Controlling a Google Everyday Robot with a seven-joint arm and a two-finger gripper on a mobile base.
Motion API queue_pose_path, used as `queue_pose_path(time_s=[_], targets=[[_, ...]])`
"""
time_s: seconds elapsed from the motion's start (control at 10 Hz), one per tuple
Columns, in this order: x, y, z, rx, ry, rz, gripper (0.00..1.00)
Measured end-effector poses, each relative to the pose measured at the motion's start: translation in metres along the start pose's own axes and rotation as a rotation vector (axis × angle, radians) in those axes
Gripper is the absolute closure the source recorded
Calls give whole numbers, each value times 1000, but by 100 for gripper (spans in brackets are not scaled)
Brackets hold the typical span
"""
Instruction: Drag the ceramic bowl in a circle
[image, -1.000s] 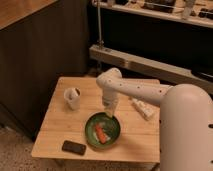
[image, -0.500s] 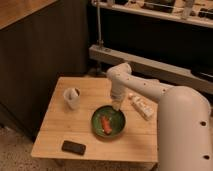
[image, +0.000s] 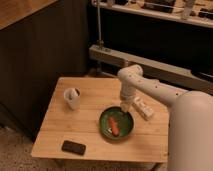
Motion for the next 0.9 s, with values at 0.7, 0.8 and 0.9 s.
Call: queue_pose_path(time_s=[0.7,0.8,0.9], targets=[[-12,-62,5,-49,-17,-134,85],[-9,-70,6,-47,-16,-143,85],[-8,-76,8,-52,-20,-152,85]])
